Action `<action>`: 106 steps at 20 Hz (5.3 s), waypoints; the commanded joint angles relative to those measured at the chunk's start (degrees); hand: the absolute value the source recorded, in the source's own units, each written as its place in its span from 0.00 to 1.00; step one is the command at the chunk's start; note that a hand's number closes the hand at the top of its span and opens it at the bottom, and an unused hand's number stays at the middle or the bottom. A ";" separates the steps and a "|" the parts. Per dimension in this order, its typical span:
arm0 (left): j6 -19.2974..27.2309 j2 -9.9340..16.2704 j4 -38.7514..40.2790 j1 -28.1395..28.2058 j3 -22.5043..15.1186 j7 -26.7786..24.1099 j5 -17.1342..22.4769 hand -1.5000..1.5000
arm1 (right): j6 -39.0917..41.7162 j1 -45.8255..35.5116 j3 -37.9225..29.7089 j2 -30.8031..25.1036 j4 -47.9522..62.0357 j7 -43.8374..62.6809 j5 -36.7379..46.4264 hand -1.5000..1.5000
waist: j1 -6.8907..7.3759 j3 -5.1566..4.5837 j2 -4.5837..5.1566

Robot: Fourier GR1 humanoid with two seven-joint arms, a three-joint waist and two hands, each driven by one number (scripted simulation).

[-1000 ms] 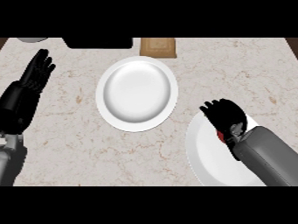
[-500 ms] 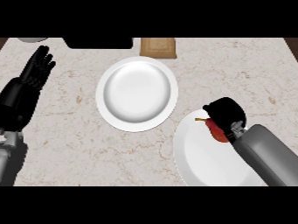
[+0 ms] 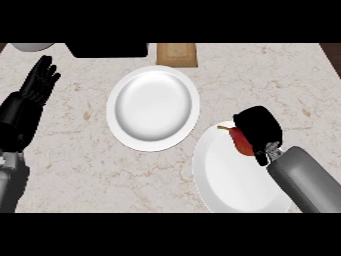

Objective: Pick the pear from the plate and place it in the plate

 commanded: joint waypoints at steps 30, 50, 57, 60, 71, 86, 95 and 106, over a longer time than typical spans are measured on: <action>-2.76 -0.99 -1.26 2.37 1.65 -2.28 -1.04 0.50 | -8.93 -2.79 -3.02 23.62 -41.59 45.91 -0.28 1.00 | 1.72 0.20 0.55; -2.09 -3.50 -1.67 -3.21 -0.30 2.33 -2.81 0.50 | -43.08 -33.23 -4.14 23.75 26.18 34.13 -21.82 1.00 | 4.49 0.21 1.42; -4.34 -3.44 2.21 -7.04 0.14 1.35 -1.43 0.50 | -53.88 -33.93 0.62 23.75 34.18 34.49 -32.09 0.00 | 6.62 0.19 2.18; -2.48 -4.50 1.44 -7.83 -1.04 1.97 -3.45 0.50 | -55.66 -33.43 -2.44 23.75 36.27 25.81 -37.80 0.00 | 6.28 0.27 2.29; -4.39 -3.45 1.05 -5.93 0.28 1.34 -2.13 0.50 | -72.90 -34.82 -6.08 23.75 34.42 11.57 -49.26 0.00 | 6.08 0.31 1.94; -5.68 -0.98 -2.41 -1.40 5.06 3.34 -0.18 0.50 | -70.90 -14.27 -11.74 17.66 12.56 -3.26 -57.57 0.00 | 0.58 0.27 0.28; -4.34 -3.88 -1.25 2.54 4.09 -0.42 -2.82 0.50 | -64.85 5.99 -8.42 5.21 -15.02 4.08 -54.04 0.00 | -0.13 0.19 0.10; -4.68 -5.40 0.03 -0.27 3.74 -0.99 -4.98 0.50 | -57.66 19.97 -17.57 3.58 -19.67 -7.41 -54.20 0.00 | 0.88 0.24 0.58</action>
